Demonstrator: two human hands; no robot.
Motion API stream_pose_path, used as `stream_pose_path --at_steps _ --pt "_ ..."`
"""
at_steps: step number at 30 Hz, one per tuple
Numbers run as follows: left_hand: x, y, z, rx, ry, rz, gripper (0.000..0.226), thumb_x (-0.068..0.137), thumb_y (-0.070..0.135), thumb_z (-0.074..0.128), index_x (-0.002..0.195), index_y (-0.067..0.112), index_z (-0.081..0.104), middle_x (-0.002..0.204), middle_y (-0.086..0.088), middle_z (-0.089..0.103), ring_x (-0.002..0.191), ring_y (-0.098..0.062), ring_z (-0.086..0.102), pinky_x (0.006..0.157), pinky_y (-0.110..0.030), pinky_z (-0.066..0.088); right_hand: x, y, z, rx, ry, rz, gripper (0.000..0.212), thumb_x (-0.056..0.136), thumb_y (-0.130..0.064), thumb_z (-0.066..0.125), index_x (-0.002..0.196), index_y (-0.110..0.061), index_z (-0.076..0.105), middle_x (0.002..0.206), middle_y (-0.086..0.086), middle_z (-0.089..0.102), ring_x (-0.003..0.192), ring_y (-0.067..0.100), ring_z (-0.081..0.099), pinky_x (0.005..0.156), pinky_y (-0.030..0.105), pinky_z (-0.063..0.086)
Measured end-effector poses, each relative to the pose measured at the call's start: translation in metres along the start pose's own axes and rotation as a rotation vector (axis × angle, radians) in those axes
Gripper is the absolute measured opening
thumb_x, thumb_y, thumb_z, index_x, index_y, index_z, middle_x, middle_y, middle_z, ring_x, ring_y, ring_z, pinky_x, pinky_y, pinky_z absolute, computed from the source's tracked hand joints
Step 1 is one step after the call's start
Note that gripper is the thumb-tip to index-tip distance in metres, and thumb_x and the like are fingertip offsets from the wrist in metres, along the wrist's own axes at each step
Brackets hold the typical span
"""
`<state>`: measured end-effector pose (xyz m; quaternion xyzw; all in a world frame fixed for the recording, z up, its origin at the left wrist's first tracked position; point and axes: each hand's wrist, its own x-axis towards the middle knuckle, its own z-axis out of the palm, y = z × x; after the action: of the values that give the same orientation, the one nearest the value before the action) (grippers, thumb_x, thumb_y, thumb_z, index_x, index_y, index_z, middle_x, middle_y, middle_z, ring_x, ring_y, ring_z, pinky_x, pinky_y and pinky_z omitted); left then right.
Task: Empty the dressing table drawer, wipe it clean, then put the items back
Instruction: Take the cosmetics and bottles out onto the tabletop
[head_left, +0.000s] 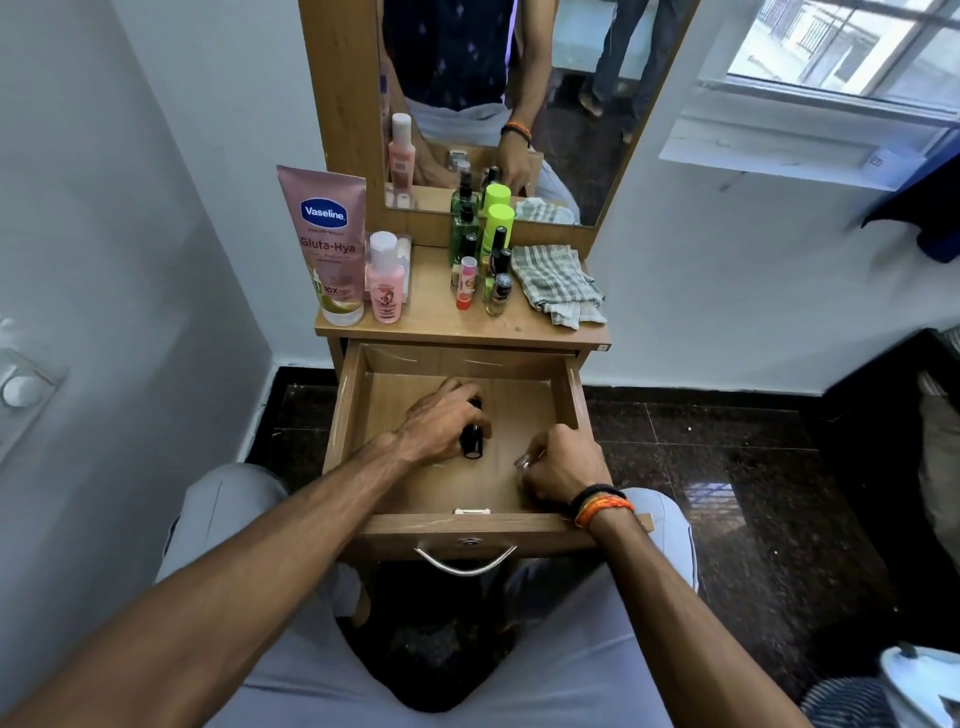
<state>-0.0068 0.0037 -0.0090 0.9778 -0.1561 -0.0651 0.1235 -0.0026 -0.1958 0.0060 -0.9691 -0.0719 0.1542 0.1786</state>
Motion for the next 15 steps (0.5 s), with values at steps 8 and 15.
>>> stream_pose_path --at_steps 8,15 --pt "-0.005 -0.006 -0.001 -0.204 0.099 -0.007 0.038 0.088 0.013 0.069 0.124 0.024 0.064 0.128 0.005 0.062 0.116 -0.019 0.045 0.091 -0.029 0.038 -0.005 0.007 -0.016 0.464 0.062 -0.006 0.017 0.078 -0.018 0.083 0.093 -0.018 0.075 0.075 -0.004 0.075 0.067 0.009 0.072 0.066 0.024 0.061" --pt "-0.013 -0.004 -0.009 -0.775 0.214 -0.145 0.025 0.088 0.015 0.074 0.11 0.027 0.069 0.106 0.013 0.07 0.1 -0.002 0.062 0.088 -0.024 0.047 -0.002 0.007 -0.019 0.686 0.126 -0.032 0.013 0.082 -0.025 0.08 0.094 -0.022 0.075 0.081 -0.003 0.076 0.079 0.012 0.073 0.077 0.031 0.06"
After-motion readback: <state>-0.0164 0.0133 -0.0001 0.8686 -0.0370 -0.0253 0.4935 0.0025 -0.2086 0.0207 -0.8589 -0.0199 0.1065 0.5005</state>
